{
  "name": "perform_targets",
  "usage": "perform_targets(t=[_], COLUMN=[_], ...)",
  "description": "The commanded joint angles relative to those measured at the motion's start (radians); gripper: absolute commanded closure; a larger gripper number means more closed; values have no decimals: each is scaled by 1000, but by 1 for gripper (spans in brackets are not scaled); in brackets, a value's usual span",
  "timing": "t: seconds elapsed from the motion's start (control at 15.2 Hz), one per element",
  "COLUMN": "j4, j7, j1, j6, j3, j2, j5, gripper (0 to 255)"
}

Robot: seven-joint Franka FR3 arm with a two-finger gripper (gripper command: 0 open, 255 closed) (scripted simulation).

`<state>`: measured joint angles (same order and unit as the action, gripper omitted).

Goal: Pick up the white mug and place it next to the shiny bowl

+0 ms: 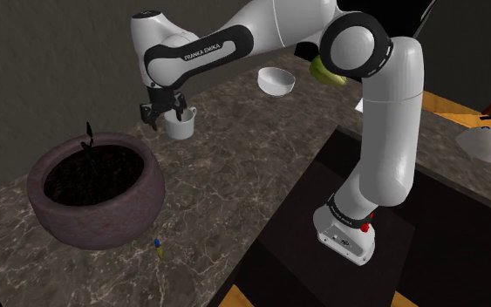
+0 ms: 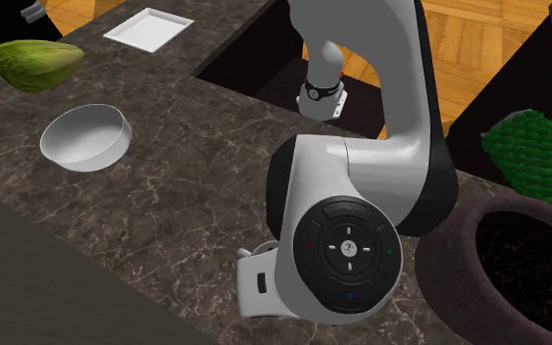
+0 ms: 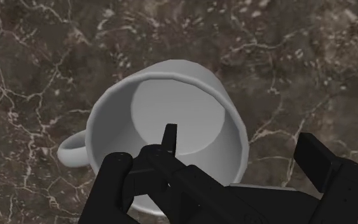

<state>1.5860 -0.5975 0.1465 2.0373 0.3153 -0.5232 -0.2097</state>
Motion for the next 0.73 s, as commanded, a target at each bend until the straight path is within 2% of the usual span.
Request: perform_targets(t=[0.0, 0.46, 0.53, 0.66], j4=[6, 5, 5, 5], j7=[0, 0, 0, 0], j1=[-1, -1, -1, -1], j6=[10, 9, 9, 9], j3=[-1, -1, -1, -1], j2=[-4, -4, -4, -4], j5=[-2, -2, -2, -2], gripper=[0, 0, 255, 255])
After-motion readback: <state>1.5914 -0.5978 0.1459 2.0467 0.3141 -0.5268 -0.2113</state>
